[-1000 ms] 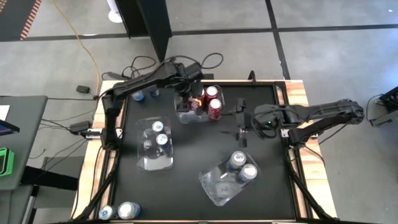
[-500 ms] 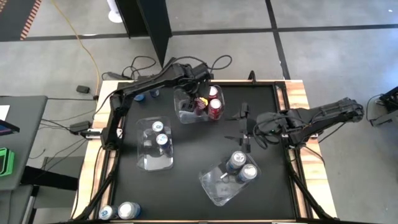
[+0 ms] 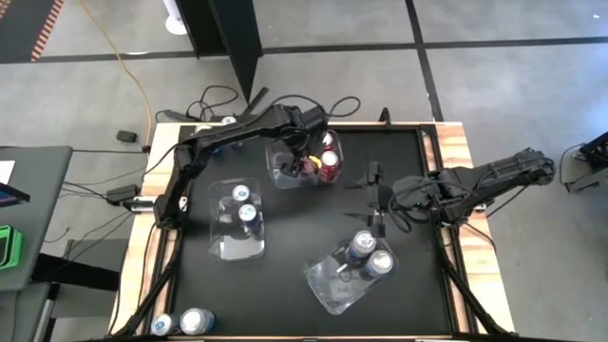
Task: Sort soda cans
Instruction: Put the red soda can into the top transparent bin
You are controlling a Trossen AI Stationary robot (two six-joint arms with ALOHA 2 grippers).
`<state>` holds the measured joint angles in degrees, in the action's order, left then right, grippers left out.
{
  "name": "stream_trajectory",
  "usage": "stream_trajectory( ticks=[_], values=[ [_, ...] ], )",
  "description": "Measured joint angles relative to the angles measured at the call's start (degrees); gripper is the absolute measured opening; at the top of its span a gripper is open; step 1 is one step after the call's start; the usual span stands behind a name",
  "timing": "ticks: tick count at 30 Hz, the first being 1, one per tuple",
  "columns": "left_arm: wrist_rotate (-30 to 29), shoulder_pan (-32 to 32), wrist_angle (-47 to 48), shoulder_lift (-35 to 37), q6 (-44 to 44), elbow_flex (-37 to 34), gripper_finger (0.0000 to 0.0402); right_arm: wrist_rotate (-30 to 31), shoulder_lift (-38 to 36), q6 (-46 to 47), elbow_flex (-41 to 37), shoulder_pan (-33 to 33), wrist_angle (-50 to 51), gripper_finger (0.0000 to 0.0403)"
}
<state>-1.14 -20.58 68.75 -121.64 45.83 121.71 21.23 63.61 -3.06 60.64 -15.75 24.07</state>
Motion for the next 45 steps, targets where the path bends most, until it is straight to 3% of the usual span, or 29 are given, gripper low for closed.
stream_trajectory(
  ticks=[13,45],
  values=[
    [-2.63,0.37,-2.18,-6.18,-0.05,-0.07,0.0301,0.04,0.32,0.3,-0.02,-1.14,0.65,0.0332],
    [-1.31,0.52,-5.16,-5.99,-3.71,-0.09,0.032,0.11,0.44,1.42,-0.02,-1.15,1.01,0.0332]
  ],
)
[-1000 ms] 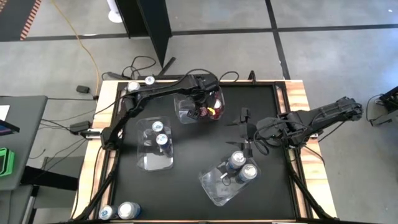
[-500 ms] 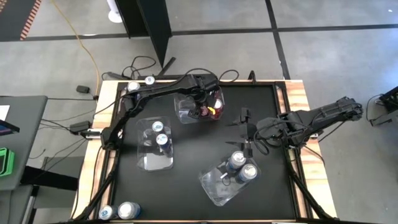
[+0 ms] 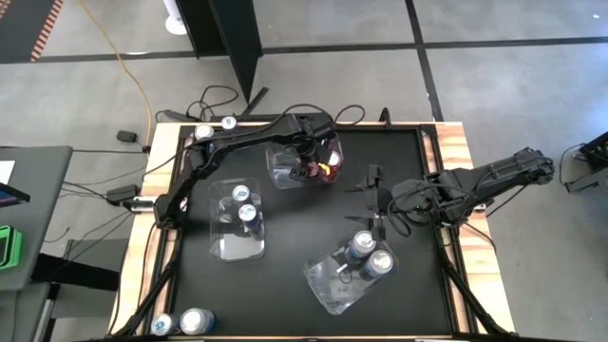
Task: Sort soda cans
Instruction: Put the red soda can into the top transparent bin
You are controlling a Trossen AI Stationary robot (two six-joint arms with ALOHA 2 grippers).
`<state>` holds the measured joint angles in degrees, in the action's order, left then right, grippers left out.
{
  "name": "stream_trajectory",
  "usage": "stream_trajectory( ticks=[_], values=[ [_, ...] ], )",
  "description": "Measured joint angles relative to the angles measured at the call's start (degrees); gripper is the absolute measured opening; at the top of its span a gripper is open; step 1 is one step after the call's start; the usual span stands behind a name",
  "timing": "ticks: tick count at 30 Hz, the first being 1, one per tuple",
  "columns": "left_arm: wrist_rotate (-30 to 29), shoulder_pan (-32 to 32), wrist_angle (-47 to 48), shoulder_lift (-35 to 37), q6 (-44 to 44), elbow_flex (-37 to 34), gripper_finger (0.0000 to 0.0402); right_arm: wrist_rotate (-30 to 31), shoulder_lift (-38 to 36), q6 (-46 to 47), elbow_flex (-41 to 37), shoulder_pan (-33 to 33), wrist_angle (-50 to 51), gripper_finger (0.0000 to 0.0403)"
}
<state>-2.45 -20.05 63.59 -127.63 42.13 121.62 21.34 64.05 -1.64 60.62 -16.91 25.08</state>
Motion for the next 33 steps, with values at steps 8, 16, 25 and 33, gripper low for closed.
stream_trajectory(
  ticks=[8,16,25,33],
  values=[
    [1.31,0.0,0.91,0.0,-3.37,0.0,0.0322,0.0,0.0,0.14,0.0,0.0,-0.02,0.0332],
    [1.47,0.0,1.09,0.0,-5.55,0.0,0.032,0.0,0.0,0.21,0.0,0.0,-0.02,0.0332],
    [2.84,0.0,1.67,0.0,-7.19,0.0,0.0303,0.0,0.0,0.32,0.0,0.0,-0.33,0.0332],
    [2.16,0.0,1.29,0.16,-8.07,-3.69,0.0303,0.0,0.02,0.3,0.0,-0.02,-0.33,0.0332]
  ],
)
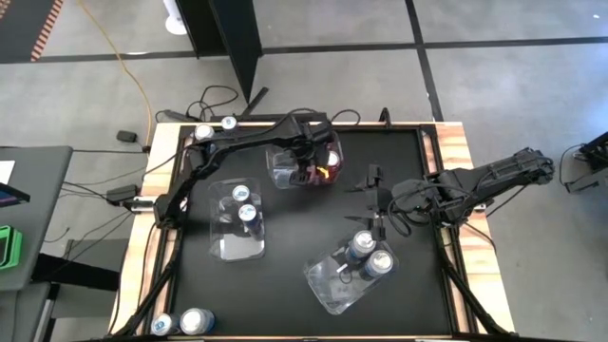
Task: Sort soda cans
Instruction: Put the red soda can into the top transparent bin
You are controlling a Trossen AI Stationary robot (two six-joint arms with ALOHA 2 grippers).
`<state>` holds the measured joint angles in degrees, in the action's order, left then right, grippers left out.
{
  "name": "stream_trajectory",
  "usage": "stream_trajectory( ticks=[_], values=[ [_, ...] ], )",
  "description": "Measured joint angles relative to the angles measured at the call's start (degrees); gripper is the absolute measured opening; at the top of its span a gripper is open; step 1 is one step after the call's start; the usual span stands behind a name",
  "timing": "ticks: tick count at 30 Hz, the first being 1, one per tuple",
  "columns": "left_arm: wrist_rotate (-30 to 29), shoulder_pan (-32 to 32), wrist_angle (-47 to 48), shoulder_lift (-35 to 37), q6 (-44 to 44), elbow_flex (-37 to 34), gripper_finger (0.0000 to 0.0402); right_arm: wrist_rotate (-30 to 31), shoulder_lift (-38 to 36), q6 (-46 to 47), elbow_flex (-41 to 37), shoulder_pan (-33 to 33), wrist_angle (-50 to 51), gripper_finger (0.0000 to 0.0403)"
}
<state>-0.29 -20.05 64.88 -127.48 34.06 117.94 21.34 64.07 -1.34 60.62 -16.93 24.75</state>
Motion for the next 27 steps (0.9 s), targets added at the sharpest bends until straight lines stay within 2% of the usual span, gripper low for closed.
stream_trajectory(
  ticks=[3,14,20,27],
  values=[
    [-1.36,-0.02,-2.7,0.0,0.05,-2.66,0.0303,0.0,-0.01,-0.01,0.0,0.0,0.0,0.0332],
    [-1.47,0.0,-5.04,0.0,0.15,-2.78,0.0303,0.0,0.0,-0.07,0.0,0.02,0.02,0.0332],
    [-1.32,0.13,-5.56,0.0,0.08,-2.78,0.0331,0.0,0.0,-0.06,0.0,0.02,0.04,0.0332],
    [-1.29,0.15,-5.7,0.0,-2.26,-2.78,0.0337,0.0,0.0,-0.05,0.0,0.02,0.09,0.0332]
  ],
)
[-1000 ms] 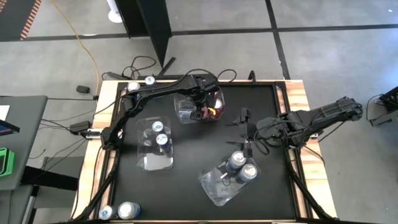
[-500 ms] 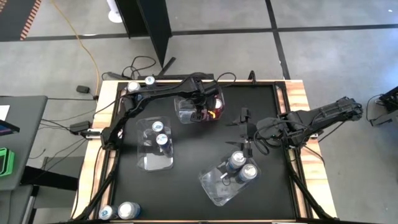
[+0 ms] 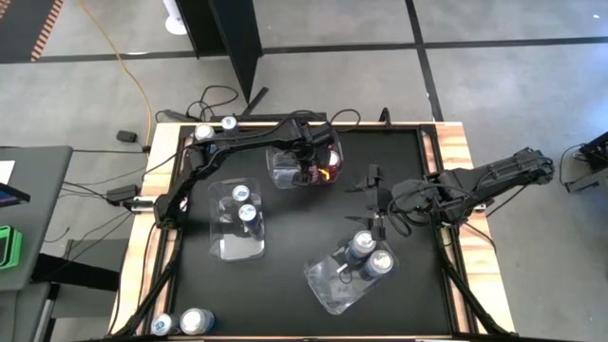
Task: Sort soda cans
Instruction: Put the red soda can into the top transparent bin
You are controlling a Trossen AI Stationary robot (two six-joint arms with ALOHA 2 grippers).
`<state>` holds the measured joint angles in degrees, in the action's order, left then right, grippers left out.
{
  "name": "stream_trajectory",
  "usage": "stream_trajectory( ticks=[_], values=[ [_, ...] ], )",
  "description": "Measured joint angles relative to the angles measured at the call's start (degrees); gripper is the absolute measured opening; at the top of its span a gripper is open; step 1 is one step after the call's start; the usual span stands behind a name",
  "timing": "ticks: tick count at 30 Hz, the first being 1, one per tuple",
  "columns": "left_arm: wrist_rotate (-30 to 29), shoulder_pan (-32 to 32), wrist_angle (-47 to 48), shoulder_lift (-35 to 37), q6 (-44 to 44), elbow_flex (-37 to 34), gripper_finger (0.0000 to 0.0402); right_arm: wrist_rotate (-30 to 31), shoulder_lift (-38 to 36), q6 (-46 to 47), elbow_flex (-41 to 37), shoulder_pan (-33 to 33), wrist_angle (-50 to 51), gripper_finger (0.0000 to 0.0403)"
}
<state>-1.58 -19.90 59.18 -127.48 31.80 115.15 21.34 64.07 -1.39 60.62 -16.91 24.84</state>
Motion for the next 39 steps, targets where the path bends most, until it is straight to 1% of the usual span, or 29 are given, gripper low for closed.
stream_trajectory(
  ticks=[7,18,21,31,39],
  values=[
    [0.11,0.0,0.78,0.0,-1.69,0.28,0.034,0.0,0.0,0.0,0.0,0.0,0.0,0.0332],
    [-0.33,0.0,1.64,0.22,-0.92,0.3,0.034,0.0,0.0,0.0,0.0,0.0,0.09,0.0332],
    [-0.5,0.02,3.56,0.22,-0.85,2.0,0.0341,0.0,0.0,0.0,0.0,0.0,0.28,0.0332],
    [-1.66,0.17,4.84,0.46,0.48,5.58,0.0341,-0.01,0.0,0.34,0.0,0.0,0.78,0.0332],
    [-1.7,0.18,8.04,0.46,0.45,9.75,0.0341,-0.02,0.0,0.79,0.0,0.0,0.99,0.0332]
  ],
)
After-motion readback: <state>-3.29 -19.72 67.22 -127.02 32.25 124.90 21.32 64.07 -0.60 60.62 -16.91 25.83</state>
